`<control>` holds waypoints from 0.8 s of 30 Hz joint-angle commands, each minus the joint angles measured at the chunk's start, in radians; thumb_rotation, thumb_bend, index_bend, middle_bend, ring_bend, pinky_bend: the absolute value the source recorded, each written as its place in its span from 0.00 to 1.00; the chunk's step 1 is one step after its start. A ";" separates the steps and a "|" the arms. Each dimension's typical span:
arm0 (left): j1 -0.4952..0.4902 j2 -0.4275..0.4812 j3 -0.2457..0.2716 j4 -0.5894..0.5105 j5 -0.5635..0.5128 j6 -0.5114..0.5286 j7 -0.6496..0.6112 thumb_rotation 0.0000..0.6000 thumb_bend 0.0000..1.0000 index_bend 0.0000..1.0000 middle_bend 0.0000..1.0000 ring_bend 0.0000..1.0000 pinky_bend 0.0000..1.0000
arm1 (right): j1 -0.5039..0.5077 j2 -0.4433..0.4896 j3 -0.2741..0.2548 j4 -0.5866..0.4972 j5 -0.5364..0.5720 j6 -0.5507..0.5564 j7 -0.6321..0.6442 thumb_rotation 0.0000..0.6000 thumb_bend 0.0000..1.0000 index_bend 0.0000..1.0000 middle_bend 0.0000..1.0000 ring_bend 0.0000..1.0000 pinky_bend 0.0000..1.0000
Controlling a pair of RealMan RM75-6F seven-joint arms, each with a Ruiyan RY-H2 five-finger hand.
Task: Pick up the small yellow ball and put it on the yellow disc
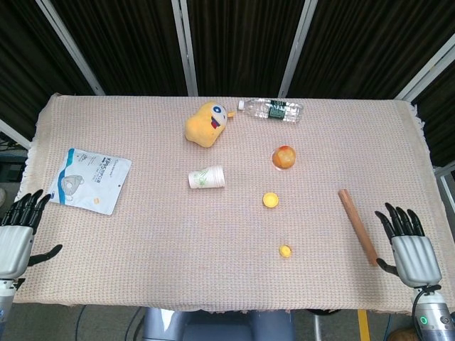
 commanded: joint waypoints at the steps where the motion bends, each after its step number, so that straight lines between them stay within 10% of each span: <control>1: 0.000 -0.002 -0.001 0.003 0.001 0.003 0.000 1.00 0.00 0.00 0.00 0.00 0.11 | 0.003 0.010 -0.012 -0.024 -0.006 -0.015 -0.005 1.00 0.00 0.13 0.00 0.00 0.00; 24: 0.011 -0.023 -0.019 0.016 -0.012 0.039 0.026 1.00 0.00 0.00 0.00 0.00 0.11 | 0.136 -0.278 0.017 -0.158 0.163 -0.209 -0.409 1.00 0.07 0.24 0.00 0.00 0.00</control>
